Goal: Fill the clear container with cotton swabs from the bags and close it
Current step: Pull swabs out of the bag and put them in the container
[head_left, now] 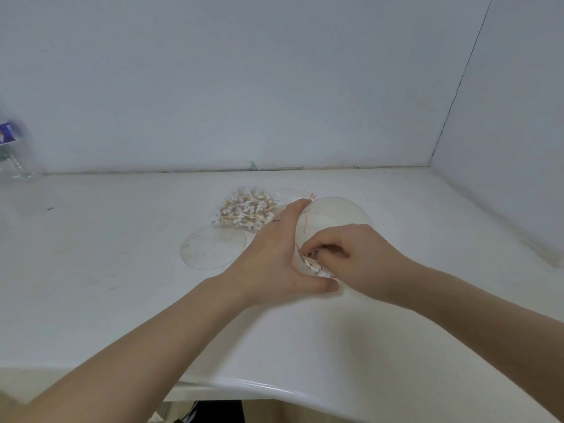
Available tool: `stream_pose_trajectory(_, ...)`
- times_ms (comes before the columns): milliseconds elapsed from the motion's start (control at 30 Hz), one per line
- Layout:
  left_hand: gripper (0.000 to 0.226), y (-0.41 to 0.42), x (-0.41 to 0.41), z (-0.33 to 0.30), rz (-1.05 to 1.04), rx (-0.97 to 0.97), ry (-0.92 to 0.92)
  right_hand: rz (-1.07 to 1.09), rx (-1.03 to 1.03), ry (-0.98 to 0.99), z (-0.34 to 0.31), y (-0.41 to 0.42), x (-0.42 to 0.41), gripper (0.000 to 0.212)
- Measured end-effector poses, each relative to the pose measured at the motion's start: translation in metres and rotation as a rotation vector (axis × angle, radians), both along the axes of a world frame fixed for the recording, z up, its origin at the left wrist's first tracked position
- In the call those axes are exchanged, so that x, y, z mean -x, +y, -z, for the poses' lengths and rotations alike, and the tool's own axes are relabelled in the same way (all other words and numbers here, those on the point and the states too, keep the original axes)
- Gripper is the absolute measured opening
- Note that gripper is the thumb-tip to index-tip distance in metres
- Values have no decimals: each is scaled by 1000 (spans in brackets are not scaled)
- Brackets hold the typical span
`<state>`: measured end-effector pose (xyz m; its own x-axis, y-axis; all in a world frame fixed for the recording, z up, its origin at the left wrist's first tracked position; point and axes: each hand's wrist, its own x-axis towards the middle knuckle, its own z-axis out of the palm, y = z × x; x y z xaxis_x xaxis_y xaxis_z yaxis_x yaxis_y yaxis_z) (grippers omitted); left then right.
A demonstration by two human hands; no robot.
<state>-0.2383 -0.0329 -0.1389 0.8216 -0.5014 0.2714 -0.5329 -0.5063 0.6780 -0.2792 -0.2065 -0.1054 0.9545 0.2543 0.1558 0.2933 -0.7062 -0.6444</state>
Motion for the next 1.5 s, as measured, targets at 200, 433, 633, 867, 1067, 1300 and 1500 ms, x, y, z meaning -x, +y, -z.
stream_pose_trajectory(200,125,0,0,-1,-7,-28,14,3,178,94,-17,-2,-12,43)
stream_pose_trajectory(433,125,1,3,-3,-1,-44,-20,-39,273,150,-14,19,-25,42)
stream_pose_trajectory(633,127,2,2,-3,2,-49,-26,0,8,224,-16,18,-27,34)
stream_pose_trajectory(867,125,3,2,-4,-6,-71,-19,20,-71,248,-19,13,-28,29)
stream_pose_trajectory(1067,126,1,3,-5,-16,-63,4,-36,122,293,-29,18,-29,27)
stream_pose_trajectory(1300,125,1,3,-4,-25,-22,42,-45,142,335,-30,20,-31,29)
stream_pose_trajectory(1500,123,0,1,-2,-36,-30,33,128,291,190,-42,-1,-33,38)
